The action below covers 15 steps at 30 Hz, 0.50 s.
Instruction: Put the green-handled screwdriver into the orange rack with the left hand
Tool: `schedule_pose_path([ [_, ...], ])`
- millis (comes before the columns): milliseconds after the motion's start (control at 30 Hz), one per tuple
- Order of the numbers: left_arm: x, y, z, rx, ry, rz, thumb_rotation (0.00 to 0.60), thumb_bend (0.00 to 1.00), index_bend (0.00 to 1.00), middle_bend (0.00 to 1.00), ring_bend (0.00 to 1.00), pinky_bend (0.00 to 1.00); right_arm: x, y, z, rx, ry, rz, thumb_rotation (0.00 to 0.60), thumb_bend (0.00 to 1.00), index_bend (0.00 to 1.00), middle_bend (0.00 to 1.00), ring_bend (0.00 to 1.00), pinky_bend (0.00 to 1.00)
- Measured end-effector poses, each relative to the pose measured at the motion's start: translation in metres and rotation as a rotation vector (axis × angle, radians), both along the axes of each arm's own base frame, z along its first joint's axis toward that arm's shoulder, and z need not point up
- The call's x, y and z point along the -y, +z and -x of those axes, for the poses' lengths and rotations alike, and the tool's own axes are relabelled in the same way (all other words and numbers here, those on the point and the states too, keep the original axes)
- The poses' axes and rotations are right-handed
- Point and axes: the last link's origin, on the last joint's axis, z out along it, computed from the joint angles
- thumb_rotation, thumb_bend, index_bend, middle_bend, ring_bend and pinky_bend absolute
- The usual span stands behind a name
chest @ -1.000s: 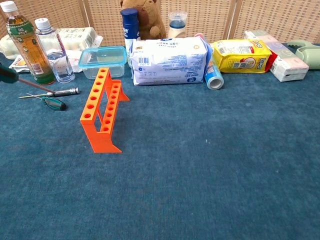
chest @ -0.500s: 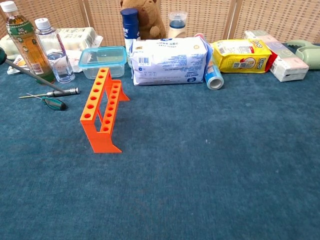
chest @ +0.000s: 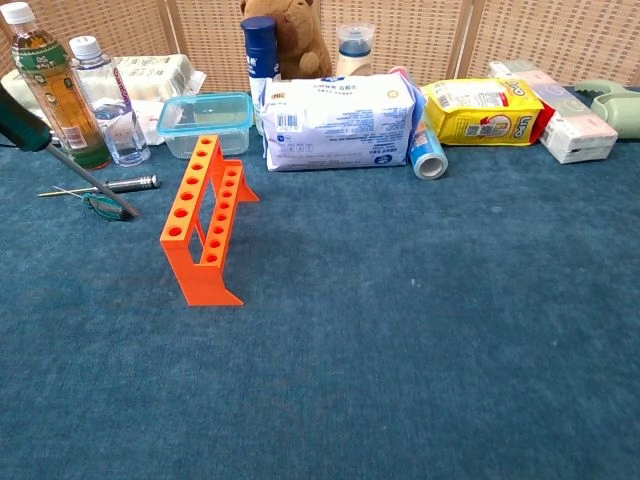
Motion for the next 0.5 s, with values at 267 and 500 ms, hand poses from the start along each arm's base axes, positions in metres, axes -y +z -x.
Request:
schedule_pose_path([
  [267,-0.004,-0.007,-0.009,0.001,-0.001,0.003,0.600,0.33,0.66,0.95,0.83,0.86,0.000,0.003,0.001,0.008,0.000,0.006,0.600,0.06,0.16,0.03,0.01,0.00],
  [500,-0.003,-0.011,-0.012,-0.005,0.000,0.018,0.600,0.33,0.66,0.95,0.83,0.86,-0.001,0.003,0.000,0.011,0.001,0.004,0.600,0.06,0.16,0.03,0.01,0.00],
])
